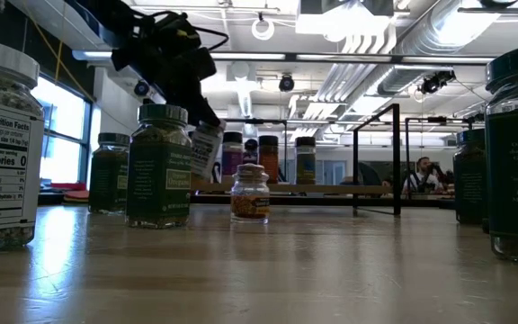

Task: Shelf spices
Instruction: Put the white seasoning bottle on the shelf aligned with the black seasoning bottle

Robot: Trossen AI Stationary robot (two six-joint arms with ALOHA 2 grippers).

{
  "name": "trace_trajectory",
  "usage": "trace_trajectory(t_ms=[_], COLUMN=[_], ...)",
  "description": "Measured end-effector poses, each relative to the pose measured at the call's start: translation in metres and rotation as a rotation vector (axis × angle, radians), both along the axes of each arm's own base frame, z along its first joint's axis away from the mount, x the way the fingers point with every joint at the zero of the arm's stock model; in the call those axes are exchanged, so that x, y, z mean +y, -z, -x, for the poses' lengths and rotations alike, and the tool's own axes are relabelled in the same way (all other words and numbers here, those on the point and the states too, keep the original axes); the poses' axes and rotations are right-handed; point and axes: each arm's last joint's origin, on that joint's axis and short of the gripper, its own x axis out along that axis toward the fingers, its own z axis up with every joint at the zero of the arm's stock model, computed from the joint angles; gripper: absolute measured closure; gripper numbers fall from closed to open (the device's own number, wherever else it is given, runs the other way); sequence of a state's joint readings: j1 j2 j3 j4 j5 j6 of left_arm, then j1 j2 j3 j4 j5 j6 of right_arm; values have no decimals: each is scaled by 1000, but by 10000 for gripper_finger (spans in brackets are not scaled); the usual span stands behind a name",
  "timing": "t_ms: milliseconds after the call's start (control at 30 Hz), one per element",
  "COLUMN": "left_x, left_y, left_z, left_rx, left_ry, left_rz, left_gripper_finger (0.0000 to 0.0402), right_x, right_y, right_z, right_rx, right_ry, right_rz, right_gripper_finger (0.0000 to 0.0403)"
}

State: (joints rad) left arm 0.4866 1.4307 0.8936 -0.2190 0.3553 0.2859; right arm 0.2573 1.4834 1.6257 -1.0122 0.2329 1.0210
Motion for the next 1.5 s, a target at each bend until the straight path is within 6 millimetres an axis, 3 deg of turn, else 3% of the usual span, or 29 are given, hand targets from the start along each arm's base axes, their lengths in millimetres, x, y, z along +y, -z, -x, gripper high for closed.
trace_trajectory(t_ms=[167,567,800,1000,1167,1300,1500], left_x=[1,5,-1,-10,-24,-37,-45], left_y=[0,1,-15,-41,-48,-46,-54], left_z=[-1,1,12,30,40,36,19], left_rx=[-7,33,18,-23,-17,-11,102], left_ry=[9,-57,-52,-235,-445,-539,-660], left_rz=[-15,-87,-120,-124,26,78,-38], left_gripper_finger=[185,130,129,129,129,129,129], right_x=[0,0,0,-2,-4,-6,-15], right_y=[0,0,0,0,-1,-1,-2], right_z=[0,0,0,0,0,0,-2], right_rx=[-1,-1,-1,-9,-12,-13,4], right_ry=[0,0,-6,4,10,9,-12], right_rz=[0,0,12,83,147,229,313], right_gripper_finger=[118,118,118,118,118,118,118])
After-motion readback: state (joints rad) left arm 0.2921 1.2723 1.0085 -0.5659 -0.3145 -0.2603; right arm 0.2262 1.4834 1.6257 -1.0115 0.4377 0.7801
